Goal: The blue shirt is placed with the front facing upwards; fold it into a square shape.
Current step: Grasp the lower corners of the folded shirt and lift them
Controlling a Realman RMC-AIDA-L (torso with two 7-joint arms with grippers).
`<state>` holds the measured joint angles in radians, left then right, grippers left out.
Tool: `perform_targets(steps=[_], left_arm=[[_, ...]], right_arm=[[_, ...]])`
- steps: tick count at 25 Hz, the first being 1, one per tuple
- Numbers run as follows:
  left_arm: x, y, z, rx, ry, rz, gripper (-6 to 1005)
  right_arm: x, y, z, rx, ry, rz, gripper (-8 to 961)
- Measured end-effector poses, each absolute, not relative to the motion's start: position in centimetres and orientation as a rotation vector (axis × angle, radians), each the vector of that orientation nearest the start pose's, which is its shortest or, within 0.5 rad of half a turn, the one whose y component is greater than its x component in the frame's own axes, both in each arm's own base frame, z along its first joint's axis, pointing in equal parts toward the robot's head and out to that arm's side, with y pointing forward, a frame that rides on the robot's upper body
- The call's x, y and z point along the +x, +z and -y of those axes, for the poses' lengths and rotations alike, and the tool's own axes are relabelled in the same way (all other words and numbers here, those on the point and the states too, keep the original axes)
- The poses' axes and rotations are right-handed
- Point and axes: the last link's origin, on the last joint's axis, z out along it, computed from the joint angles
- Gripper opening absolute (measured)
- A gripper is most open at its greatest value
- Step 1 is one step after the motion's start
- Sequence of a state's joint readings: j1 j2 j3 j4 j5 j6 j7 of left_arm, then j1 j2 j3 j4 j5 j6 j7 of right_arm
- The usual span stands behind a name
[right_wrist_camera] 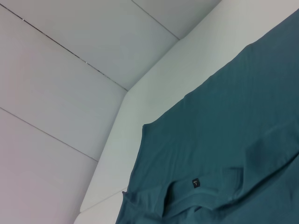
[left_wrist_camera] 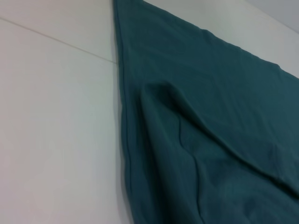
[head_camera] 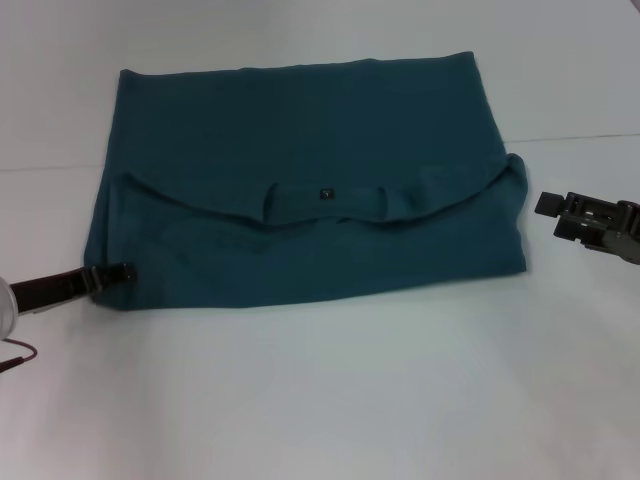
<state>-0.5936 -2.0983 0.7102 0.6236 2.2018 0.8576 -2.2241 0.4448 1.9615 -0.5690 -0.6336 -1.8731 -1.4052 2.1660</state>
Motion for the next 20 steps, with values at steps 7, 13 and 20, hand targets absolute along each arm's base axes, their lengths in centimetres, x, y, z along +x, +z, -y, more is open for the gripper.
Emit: perform_targets(steps=[7,13,20], left_arm=[[-31.68,-0.30,-39.57,-1.903,-0.398,1.542,480],[-31.34,-0.15,-39.66,-1.890,-0.362,1.518,335],[-31.04,0.06,-39.43,-1.890,-0.387,1.537,166]], right_arm=[[32.34,7.58,-34.28,-1.986,0.978,-1.668,834],[32.31,7.98,-34.13,-1.983,1.010,-1.653,834],[32.34,8.04,-34.11,-1.973,1.023,-1.653,834]])
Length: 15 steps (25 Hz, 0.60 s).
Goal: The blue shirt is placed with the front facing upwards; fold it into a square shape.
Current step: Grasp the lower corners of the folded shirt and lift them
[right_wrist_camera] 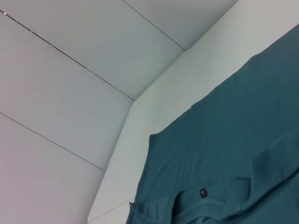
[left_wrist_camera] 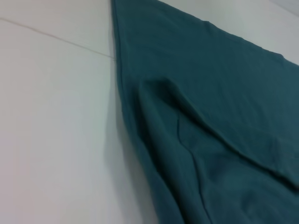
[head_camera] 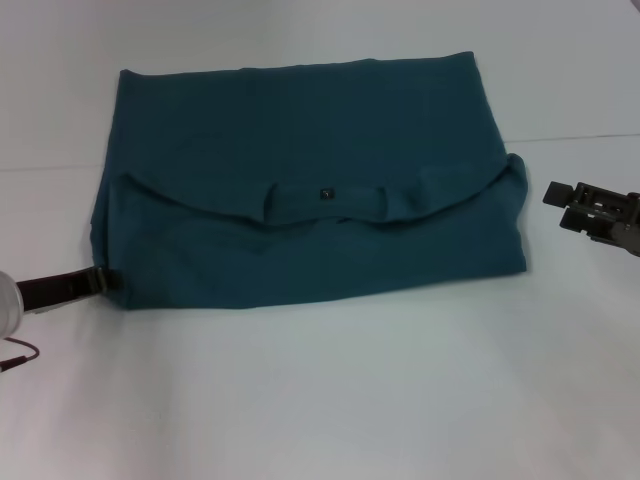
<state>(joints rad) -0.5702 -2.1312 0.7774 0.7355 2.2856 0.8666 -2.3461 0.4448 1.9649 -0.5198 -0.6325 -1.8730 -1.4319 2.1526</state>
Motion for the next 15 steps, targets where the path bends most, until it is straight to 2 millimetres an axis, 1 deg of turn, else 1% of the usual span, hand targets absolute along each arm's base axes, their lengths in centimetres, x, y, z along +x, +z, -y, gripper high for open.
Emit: perform_targets(steps=[3,7,9,11,15], left_arm=[[-31.0,0.8,-39.3,-1.871,-0.448,1.627,126],[-30.9,2.6,-39.0,-1.821,-0.642,1.822,73],[-31.0,3.3,-38.8,-1.802,-0.728,1.901,71],[-31.1,3.7,-38.6,-1.795,-0.767,1.939,71],[-31.3,3.8,-38.5,-1.787,-0.770,1.945,71]], right_arm=[[32.3,8.0,-34.1,-1.974,1.023,-1.653,834],[32.3,8.0,-34.1,-1.979,1.022,-1.647,834],[32.3,8.0,-34.1,-1.982,1.020,-1.641,834],[32.3,8.0,-34.1,-1.983,1.020,-1.641,834],[32.4,7.8,-34.0,-1.987,1.010,-1.647,834]])
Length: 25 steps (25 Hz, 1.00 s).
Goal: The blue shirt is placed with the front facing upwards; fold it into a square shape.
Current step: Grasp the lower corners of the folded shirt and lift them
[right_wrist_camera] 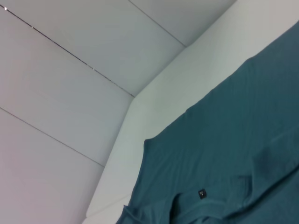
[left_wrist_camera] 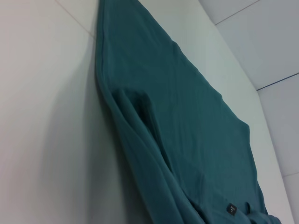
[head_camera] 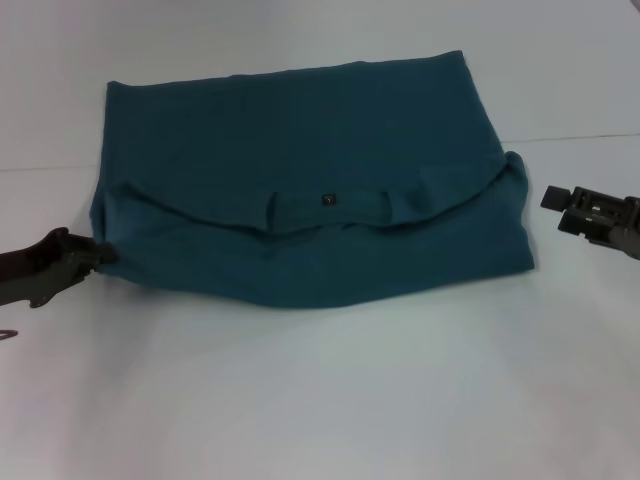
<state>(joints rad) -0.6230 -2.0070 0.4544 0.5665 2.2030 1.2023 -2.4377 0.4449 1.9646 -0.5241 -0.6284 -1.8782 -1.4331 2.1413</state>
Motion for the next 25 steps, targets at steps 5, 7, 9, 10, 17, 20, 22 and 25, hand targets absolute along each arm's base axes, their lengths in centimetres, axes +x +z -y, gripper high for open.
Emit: perform_targets(steps=[5,7,9,10,17,20,22,25], left_arm=[[-31.5,3.5,-38.4,2.309,0.971,-2.512,71],[-31.6,3.4,-38.5,2.314,0.967,-2.519,71],[-31.6,3.3,-38.6,2.322,0.965,-2.519,71],[-31.5,3.2,-38.6,2.327,0.964,-2.517,71],[-31.0,3.1,-39.0,2.345,0.965,-2.496,71],[-30.9,3.1,-39.0,2.345,0.963,-2.488,71],[-30.9,3.0,-39.0,2.343,0.963,-2.487,71],[-31.1,2.9,-38.8,2.335,0.960,-2.494,70]], right_arm=[[32.8,7.8,-34.3,-2.031,0.880,-1.673,834],[33.1,8.5,-34.9,-2.031,0.780,-1.699,834],[33.4,9.6,-35.8,-2.001,0.685,-1.725,834],[33.4,10.0,-36.3,-1.991,0.651,-1.732,834],[32.8,11.1,-39.2,-1.944,0.427,-1.728,834],[32.0,10.6,-40.4,-1.942,0.375,-1.717,834],[31.6,9.8,-40.9,-1.939,0.336,-1.719,834],[31.4,8.7,-41.5,-1.913,0.294,-1.720,834]])
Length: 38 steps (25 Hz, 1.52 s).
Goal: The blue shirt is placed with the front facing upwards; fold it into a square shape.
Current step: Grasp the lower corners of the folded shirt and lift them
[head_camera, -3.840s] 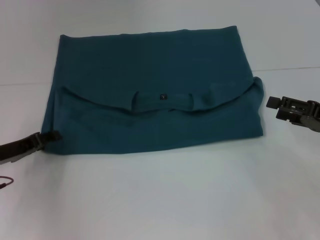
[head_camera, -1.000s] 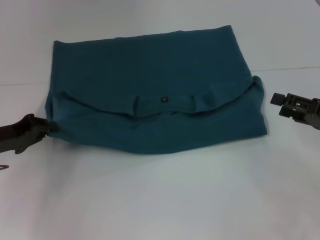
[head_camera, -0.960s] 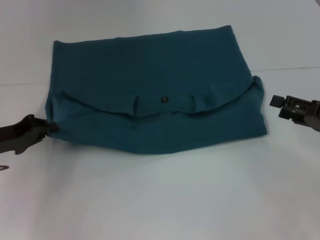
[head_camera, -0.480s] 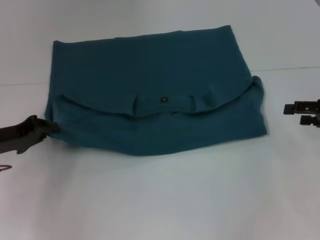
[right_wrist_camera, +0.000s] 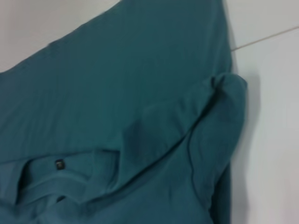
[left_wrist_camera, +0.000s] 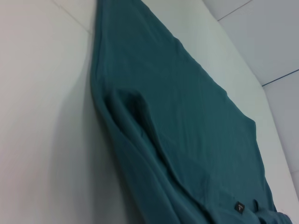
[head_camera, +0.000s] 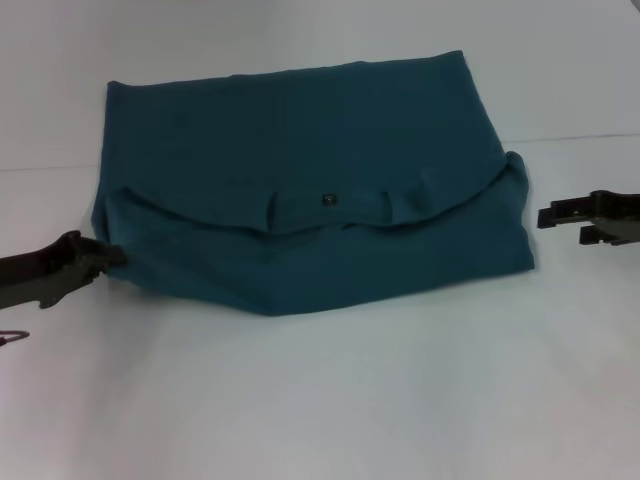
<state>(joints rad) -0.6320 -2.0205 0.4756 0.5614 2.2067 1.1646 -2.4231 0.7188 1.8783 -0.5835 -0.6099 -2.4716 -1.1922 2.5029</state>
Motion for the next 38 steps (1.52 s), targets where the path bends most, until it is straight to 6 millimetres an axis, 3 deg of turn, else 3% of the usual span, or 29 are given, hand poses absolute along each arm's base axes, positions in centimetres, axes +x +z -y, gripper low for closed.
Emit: perform_targets(steps=[17,38], left_arm=[[-31.1,2.6,-38.6,2.312,0.976,-2.503,70],[-31.4,2.6,-38.4,2.302,0.984,-2.520,71]], right_arm=[[30.5,3.8,-42.9,-1.839,0.328,-1.745,834],[30.1,1.9,-43.0,-1.884,0.243,-1.691,834]])
